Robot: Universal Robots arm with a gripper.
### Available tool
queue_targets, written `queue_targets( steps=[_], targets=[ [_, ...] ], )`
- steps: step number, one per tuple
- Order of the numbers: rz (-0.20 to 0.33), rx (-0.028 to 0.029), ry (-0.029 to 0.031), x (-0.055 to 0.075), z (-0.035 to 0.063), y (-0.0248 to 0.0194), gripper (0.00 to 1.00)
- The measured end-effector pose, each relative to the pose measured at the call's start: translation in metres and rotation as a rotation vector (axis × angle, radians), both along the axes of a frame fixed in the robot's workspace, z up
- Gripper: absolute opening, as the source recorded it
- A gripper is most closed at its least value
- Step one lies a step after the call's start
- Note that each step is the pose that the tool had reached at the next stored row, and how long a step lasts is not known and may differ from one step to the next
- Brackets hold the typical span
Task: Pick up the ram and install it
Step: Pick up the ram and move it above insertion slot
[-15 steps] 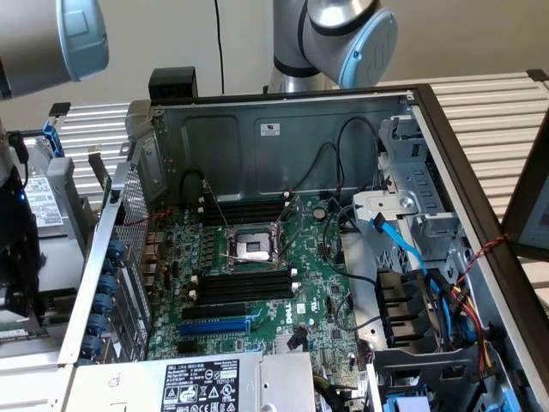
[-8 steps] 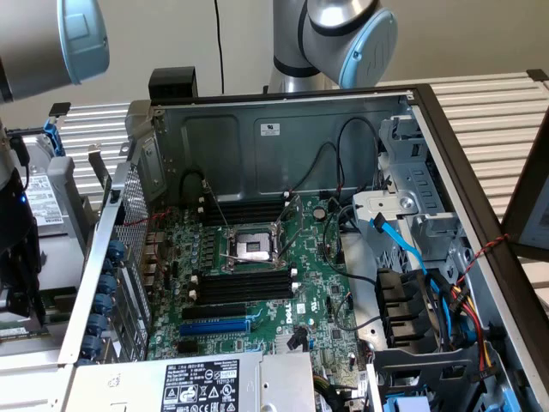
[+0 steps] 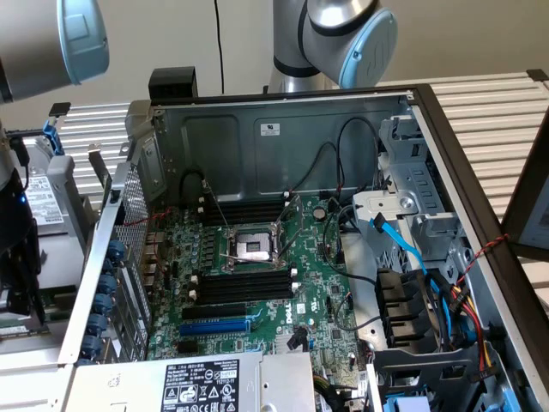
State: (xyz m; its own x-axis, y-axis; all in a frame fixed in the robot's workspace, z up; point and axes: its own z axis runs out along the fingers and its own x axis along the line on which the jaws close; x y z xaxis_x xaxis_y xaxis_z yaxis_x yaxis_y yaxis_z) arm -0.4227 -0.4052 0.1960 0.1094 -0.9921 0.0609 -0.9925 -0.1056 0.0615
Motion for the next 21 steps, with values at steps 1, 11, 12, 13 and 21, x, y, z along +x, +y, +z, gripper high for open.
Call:
queue_targets(
  steps=[1,11,12,13,21],
  targets=[
    [0.000,-0.0001,0.0000,0.0000,0.0000,0.0000,0.13],
    [0.000,-0.0004,0.0003,-0.0023,-0.0010,-0.0001,0.13],
    [0.000,-0.0004,0.0002,-0.0025,-0.0012,-0.0001,0.13],
    [0.000,-0.0004,0.0001,-0.0026,-0.0013,-0.0001,0.13],
    [0.000,0.0012,-0.0100,-0.0037,0.0006,0.0002,0.13]
  ],
)
